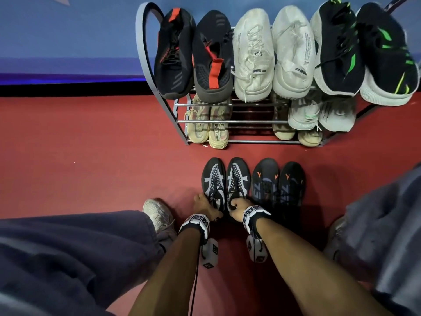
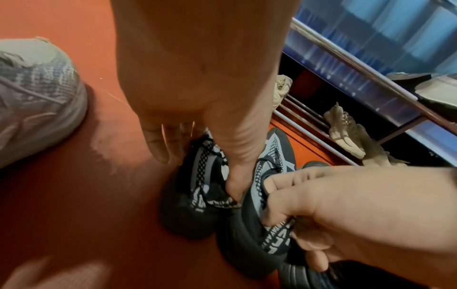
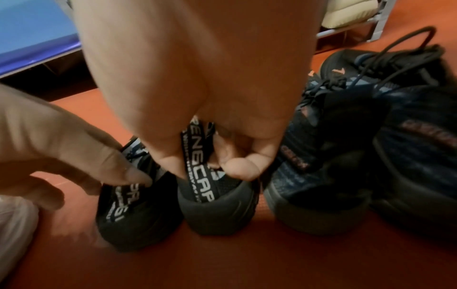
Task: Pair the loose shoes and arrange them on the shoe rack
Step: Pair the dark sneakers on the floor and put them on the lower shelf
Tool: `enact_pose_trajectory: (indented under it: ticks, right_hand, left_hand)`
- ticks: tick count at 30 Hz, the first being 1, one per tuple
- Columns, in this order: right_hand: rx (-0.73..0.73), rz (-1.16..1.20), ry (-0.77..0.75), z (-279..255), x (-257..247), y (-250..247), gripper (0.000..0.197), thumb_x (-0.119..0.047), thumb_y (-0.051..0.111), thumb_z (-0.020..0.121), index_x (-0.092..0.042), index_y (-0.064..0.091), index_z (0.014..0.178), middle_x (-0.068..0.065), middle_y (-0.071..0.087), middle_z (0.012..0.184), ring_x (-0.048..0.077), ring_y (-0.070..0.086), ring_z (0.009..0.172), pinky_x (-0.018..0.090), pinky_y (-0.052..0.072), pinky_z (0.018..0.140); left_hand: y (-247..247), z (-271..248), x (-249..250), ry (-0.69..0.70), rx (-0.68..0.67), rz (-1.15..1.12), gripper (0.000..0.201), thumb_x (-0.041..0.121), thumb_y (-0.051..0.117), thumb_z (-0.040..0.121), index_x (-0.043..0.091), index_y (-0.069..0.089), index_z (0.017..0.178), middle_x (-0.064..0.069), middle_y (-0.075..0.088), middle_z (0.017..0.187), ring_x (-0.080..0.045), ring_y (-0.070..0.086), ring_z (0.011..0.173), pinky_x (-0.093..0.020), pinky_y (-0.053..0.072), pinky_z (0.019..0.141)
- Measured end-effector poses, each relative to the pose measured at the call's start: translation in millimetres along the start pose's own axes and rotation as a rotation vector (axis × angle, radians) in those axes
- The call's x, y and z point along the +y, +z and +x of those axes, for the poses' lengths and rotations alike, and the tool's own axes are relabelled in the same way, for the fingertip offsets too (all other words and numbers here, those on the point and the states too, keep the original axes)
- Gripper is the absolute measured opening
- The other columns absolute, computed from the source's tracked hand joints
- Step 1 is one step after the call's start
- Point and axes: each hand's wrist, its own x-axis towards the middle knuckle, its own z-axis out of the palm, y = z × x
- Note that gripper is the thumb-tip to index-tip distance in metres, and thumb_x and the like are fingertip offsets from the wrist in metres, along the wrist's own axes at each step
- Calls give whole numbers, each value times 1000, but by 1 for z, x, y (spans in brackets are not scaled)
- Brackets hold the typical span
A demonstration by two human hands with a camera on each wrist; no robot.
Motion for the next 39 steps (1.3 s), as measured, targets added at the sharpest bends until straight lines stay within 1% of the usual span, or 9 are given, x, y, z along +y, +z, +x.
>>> enact_pose_trajectory:
  ticks: [3, 7, 11, 15, 19, 24, 28, 31, 39]
  right_hand:
    - [-60, -23, 23, -5, 1, -3, 45, -24, 66, 82, -11, 60, 125, 9, 63, 121, 26, 62, 109, 33, 51, 96]
    - [-110, -133, 35, -9, 4, 0, 50, -26, 69, 84, -8, 58, 130, 15, 59, 132, 32, 57, 121, 36, 48, 101]
    - [-90, -76, 73, -10, 2, 10, 91, -71, 61, 63, -20, 53, 138, 7, 48, 146, 30, 50, 127, 37, 43, 104]
    - [124, -83, 16, -3, 2, 25, 83, -85, 43, 70, -24, 65, 121, 2, 63, 128, 28, 60, 115, 38, 51, 95]
    - [283, -173, 56, -12, 1, 38, 68, -76, 53, 78, -16, 60, 111, 6, 69, 105, 30, 68, 97, 34, 51, 73]
    - [307, -68, 90, -9, -1, 43, 67, -72, 63, 75, -13, 59, 106, 9, 69, 102, 32, 68, 95, 36, 56, 74]
    - [278, -81, 38, -5, 0, 38, 68, -80, 63, 67, -17, 66, 93, 4, 70, 94, 29, 69, 88, 31, 52, 67]
    - [237, -124, 9, 0, -2, 31, 62, -77, 64, 70, -18, 65, 88, 4, 69, 95, 27, 68, 91, 31, 52, 70]
    - [238, -205, -5, 7, -6, 36, 38, -43, 55, 89, -14, 66, 111, 12, 62, 118, 32, 57, 115, 38, 49, 91]
  left_hand:
    - [4, 1, -7, 7, -47, -113, 117, 33, 99, 42, 15, 32, 137, -6, 43, 134, -27, 48, 126, -40, 46, 106]
    - [19, 1, -21, 55, -103, -313, 104, 25, 97, 57, 18, 28, 135, 5, 53, 126, -17, 55, 118, -31, 46, 102]
    - [35, 8, -44, 109, -65, -423, 91, 32, 91, 61, 24, 40, 136, 2, 67, 118, -22, 65, 109, -39, 52, 99]
    - [60, 37, -71, 187, -60, -536, 82, 34, 83, 57, 23, 48, 131, 1, 71, 115, -25, 68, 109, -49, 53, 97]
    - [38, 12, -51, 220, -61, -547, 70, 7, 74, 67, 7, 49, 133, -6, 70, 114, -26, 67, 106, -43, 53, 98]
    - [37, 13, -51, 243, -7, -576, 46, -28, 56, 78, 2, 55, 113, -11, 67, 97, -26, 64, 91, -36, 53, 88]
    - [29, 16, -53, 140, -43, -368, 41, -8, 60, 84, 32, 50, 84, -1, 62, 90, -18, 59, 84, -39, 52, 84]
    - [25, 18, -59, 98, -36, -228, 28, 8, 62, 85, 34, 50, 83, 1, 63, 95, -20, 61, 90, -39, 54, 89]
    - [41, 18, -63, 194, 49, -459, 47, -20, 42, 70, 27, 50, 74, 13, 57, 69, -10, 47, 67, -34, 39, 71]
